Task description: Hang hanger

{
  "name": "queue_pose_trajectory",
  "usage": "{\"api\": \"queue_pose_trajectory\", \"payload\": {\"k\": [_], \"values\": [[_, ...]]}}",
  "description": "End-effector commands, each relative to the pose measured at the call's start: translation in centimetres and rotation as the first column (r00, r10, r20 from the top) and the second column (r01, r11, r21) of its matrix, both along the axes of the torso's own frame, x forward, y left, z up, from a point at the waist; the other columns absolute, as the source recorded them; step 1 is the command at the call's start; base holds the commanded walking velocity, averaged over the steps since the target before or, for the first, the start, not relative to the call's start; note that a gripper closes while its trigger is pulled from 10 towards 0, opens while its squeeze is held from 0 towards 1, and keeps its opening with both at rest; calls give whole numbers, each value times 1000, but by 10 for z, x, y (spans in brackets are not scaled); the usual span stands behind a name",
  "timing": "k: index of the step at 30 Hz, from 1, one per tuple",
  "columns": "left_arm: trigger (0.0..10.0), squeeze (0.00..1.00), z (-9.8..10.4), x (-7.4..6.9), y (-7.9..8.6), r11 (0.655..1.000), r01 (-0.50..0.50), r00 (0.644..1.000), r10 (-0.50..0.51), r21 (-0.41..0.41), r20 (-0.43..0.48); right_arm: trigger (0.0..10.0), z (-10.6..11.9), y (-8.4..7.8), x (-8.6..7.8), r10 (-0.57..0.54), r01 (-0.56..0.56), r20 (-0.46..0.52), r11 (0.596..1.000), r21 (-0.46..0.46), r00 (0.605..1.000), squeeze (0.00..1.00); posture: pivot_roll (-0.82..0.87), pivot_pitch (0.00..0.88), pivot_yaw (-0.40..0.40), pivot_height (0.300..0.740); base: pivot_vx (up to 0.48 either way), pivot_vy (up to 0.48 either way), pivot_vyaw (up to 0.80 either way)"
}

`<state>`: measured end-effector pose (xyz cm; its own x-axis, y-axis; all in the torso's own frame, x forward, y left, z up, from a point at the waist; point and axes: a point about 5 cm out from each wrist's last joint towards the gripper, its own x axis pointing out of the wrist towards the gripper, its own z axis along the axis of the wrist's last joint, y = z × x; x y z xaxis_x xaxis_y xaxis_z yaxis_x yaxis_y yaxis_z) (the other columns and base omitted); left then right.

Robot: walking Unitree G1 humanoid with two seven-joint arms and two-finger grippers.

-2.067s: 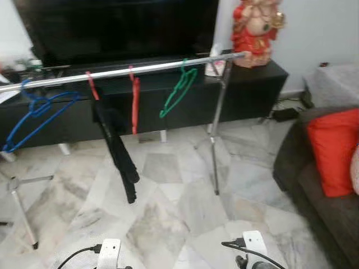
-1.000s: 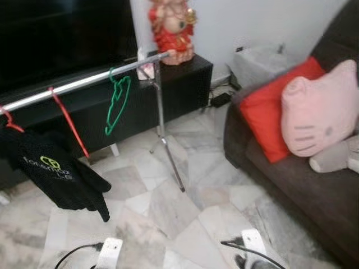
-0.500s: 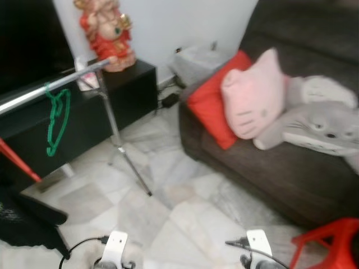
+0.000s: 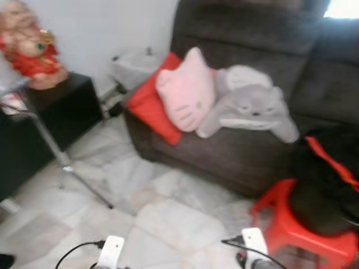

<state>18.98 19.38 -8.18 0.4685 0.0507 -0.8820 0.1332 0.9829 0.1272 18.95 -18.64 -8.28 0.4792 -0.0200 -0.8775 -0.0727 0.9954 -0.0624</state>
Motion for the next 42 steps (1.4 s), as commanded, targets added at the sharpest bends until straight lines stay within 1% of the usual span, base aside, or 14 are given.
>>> {"api": "queue_pose_trajectory", "payload": {"k": [1,4,31,33,36,42], "values": [[10000,0,-2,-3,1,1000,0,1000,0,8,-18,10000,0,-3,-1,-2,2,-6,1000,-10,1000,0,-126,0,35,740,0,0,-744],[10000,0,-1,-3,0,1000,17,1000,-17,9,-18,10000,0,-3,-1,-1,1,-5,1000,-10,1000,0,-126,0,35,740,0,0,-742],[10000,0,-1,-2,1,1000,14,1000,-13,11,-9,10000,0,-3,0,2,-2,-5,1000,-9,1000,0,-124,0,34,740,0,0,-742],[10000,0,-1,-2,1,1000,18,1000,-18,14,-11,10000,0,-3,0,2,-2,-5,1000,-9,1000,0,-124,0,34,740,0,-289,-741],[10000,0,-1,-2,1,1000,-11,1000,11,13,-11,10000,0,-3,0,3,-3,-5,1000,-9,1000,0,-124,0,34,740,0,0,-744],[10000,0,-1,-2,1,1000,8,1000,-8,13,-14,10000,0,-3,0,3,-3,-5,1000,-9,1000,0,-123,0,35,740,0,0,-741]]}}
